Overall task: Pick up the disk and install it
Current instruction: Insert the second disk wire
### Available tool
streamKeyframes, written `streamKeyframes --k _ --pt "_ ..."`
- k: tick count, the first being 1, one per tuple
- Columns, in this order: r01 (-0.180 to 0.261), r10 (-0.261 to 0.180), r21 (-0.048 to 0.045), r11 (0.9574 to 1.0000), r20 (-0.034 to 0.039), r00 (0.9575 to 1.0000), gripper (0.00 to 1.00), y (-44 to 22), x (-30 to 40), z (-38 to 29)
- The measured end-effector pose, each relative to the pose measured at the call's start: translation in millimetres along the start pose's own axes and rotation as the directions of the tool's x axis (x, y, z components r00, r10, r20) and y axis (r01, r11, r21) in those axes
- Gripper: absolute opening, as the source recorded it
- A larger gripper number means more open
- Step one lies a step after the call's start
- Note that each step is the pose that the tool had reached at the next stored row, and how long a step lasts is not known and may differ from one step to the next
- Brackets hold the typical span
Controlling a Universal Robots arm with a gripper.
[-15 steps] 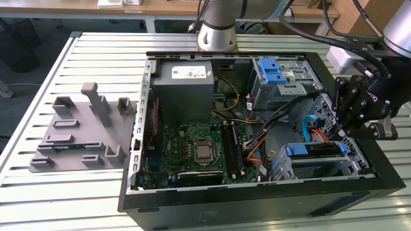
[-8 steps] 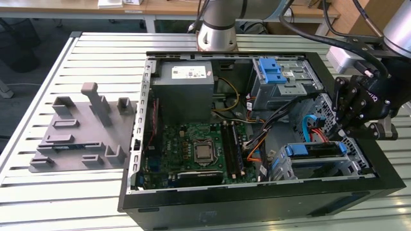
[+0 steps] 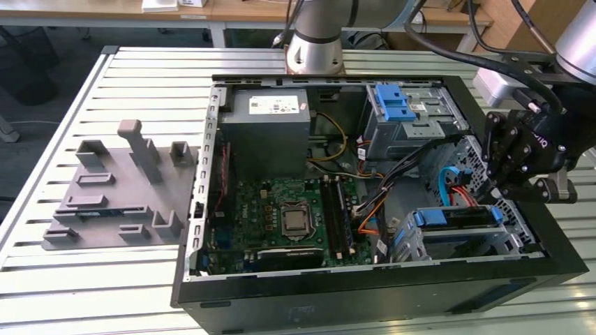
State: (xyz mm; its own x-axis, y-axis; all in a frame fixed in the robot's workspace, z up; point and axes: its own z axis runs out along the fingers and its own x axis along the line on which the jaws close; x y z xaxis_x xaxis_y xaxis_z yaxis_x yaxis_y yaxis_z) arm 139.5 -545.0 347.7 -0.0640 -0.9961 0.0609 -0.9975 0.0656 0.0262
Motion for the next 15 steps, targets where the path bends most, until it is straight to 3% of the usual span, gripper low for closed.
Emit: streamKeyframes --k 3,10,15 --pt "0.000 0.000 0.0074 1.0000 0.0004 1.0000 0.11 0.3 0.0 0.0" --pt "0.002 -0.002 0.0080 1.0000 0.0006 1.0000 0.11 2.0 0.2 -1.8" --pt "0.002 -0.002 0.0118 0.9999 0.0007 1.0000 0.11 15.6 1.2 -2.1"
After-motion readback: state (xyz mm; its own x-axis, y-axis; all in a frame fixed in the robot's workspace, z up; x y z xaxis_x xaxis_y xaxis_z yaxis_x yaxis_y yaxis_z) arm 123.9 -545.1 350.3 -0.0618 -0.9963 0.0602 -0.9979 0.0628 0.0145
